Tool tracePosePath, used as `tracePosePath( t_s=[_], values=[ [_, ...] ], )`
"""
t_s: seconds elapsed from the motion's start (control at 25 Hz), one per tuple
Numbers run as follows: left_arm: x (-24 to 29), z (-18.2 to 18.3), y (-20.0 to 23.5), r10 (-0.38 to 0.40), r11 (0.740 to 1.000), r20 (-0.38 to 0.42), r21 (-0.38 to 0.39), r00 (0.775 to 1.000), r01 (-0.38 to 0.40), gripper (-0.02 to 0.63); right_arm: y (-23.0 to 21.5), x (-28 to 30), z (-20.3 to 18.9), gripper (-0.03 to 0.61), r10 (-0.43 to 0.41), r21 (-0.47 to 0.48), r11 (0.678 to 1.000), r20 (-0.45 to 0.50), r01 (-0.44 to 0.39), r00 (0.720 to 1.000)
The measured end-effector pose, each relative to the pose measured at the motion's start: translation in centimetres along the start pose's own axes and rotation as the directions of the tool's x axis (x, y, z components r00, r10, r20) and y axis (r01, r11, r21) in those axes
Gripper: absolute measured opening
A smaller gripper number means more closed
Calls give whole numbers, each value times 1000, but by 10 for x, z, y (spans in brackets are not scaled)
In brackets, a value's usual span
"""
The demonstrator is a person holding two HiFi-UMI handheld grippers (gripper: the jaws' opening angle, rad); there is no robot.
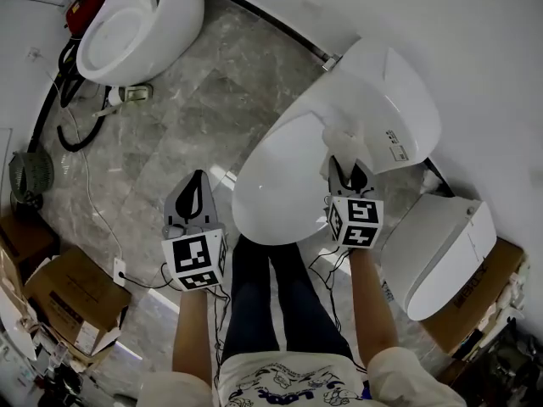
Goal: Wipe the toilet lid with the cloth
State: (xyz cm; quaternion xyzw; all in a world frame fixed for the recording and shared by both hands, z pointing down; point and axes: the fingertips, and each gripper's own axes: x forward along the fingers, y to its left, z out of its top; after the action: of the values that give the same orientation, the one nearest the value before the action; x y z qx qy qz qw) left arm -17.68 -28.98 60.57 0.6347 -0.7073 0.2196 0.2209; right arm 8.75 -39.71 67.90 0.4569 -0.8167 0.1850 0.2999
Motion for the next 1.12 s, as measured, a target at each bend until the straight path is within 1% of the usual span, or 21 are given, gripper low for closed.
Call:
tracePosePath(
  t_s=[0.16,0.4,0.64,0.8,1.12],
  values=[
    [10,-23,1,3,1000,-24,-2,1000,-3,8,0,26,-24,103,5,0,1000,-40,-5,999],
    [24,-44,6,9,1000,-39,-20,999,-9,8,-2,66,-51,104,-9,-35,999,-96,6,995],
    [30,-63,10,9,999,-67,-34,998,-11,8,-3,102,-67,104,-7,-58,998,-142,-1,990],
    [33,-76,13,8,999,-74,-45,997,-11,8,-7,123,-79,106,-32,-70,997,-181,20,983],
    [32,-98,17,10,998,-97,-58,995,-15,9,-10,160,-95,107,-66,-155,988,-255,26,965]
  ],
)
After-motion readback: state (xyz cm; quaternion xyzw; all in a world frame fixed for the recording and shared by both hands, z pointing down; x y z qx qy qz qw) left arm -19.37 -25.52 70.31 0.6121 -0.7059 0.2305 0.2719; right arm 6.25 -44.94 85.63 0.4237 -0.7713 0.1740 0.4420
